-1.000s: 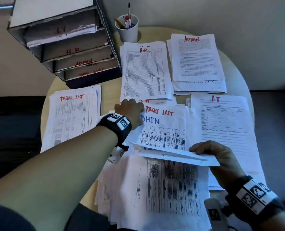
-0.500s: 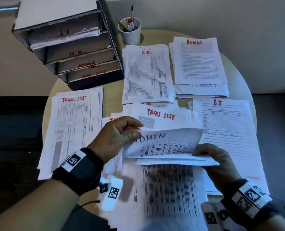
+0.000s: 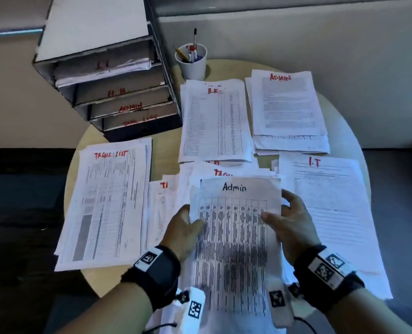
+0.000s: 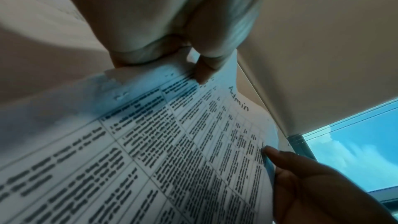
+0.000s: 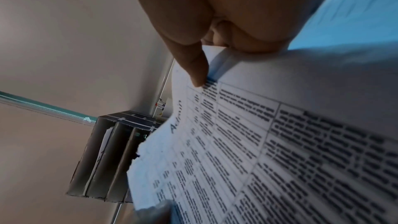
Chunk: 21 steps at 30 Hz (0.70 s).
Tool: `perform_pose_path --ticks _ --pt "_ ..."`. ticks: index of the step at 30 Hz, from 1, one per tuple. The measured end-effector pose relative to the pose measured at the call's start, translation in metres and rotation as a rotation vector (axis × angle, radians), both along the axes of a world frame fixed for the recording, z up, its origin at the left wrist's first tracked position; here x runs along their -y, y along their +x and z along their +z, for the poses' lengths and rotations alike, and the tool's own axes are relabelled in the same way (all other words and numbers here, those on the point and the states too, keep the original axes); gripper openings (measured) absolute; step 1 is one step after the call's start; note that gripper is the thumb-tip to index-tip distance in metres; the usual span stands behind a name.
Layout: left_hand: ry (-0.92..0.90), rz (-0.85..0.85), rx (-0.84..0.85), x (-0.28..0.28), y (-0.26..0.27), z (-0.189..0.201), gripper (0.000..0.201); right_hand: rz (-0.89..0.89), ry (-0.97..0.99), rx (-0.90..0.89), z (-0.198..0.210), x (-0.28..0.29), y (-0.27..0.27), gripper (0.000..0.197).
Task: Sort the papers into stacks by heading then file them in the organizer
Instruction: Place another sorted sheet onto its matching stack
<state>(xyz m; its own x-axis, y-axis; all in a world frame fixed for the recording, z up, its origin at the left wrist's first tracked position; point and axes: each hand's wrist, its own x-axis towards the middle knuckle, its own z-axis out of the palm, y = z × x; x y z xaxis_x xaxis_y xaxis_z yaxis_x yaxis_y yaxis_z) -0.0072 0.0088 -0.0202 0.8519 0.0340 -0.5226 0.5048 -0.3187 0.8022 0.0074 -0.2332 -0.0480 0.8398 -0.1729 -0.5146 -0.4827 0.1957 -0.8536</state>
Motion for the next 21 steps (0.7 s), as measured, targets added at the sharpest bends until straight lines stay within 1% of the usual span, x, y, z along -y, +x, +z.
perform_pose_path --ticks 2,4,5,7,8,9,10,12,14,15,16,17,18,19,20,21 --pt "-0.023 0.056 0.027 -0.001 0.001 0.005 0.022 0.076 -0.043 -0.024 0.002 0.003 -0.004 0.066" --pt "-0.142 0.151 0.047 -0.005 0.013 0.013 0.026 0.196 -0.059 -0.052 0.005 0.011 -0.012 0.057" --pt "-0.2 0.206 0.043 -0.007 0.019 0.017 0.024 0.272 -0.081 -0.064 0.002 0.015 -0.02 0.05" --pt "-0.315 0.33 0.044 -0.011 0.038 0.023 0.015 0.396 -0.224 -0.027 0.001 0.024 -0.031 0.033" --pt "-0.365 0.39 0.034 -0.012 0.046 0.028 0.008 0.437 -0.297 0.01 -0.001 0.029 -0.035 0.026" --pt "-0.414 0.436 0.032 -0.011 0.055 0.03 0.009 0.461 -0.373 0.032 -0.002 0.033 -0.036 0.022" --pt "-0.457 0.447 0.045 -0.009 0.06 0.032 0.012 0.455 -0.452 0.041 -0.002 0.036 -0.038 0.021" --pt "-0.481 0.445 0.098 -0.001 0.07 0.033 0.009 0.353 -0.595 0.05 0.006 0.035 -0.035 0.022" --pt "-0.444 0.468 0.122 0.007 0.076 0.034 0.005 0.262 -0.614 0.076 0.021 0.036 -0.024 0.021" --pt "-0.4 0.486 0.121 0.009 0.078 0.033 0.008 0.238 -0.602 0.076 0.026 0.038 -0.016 0.017" --pt "-0.336 0.491 0.114 0.01 0.079 0.03 0.007 0.216 -0.594 0.072 0.03 0.044 -0.004 0.013" --pt "-0.233 0.459 0.119 0.01 0.078 0.026 0.004 0.185 -0.563 0.054 0.032 0.051 0.009 0.012" --pt "-0.058 0.366 0.138 0.006 0.074 0.019 0.012 0.138 -0.484 0.026 0.032 0.062 0.024 0.011" --pt "0.166 0.191 0.165 0.003 0.07 0.012 0.023 0.088 -0.378 -0.012 0.033 0.072 0.042 0.01" --pt "0.376 -0.049 0.178 0.0 0.064 0.006 0.041 0.039 -0.274 -0.044 0.033 0.083 0.059 0.01" --pt "0.568 -0.307 0.156 -0.002 0.056 -0.002 0.062 -0.01 -0.182 -0.064 0.031 0.093 0.078 0.011"
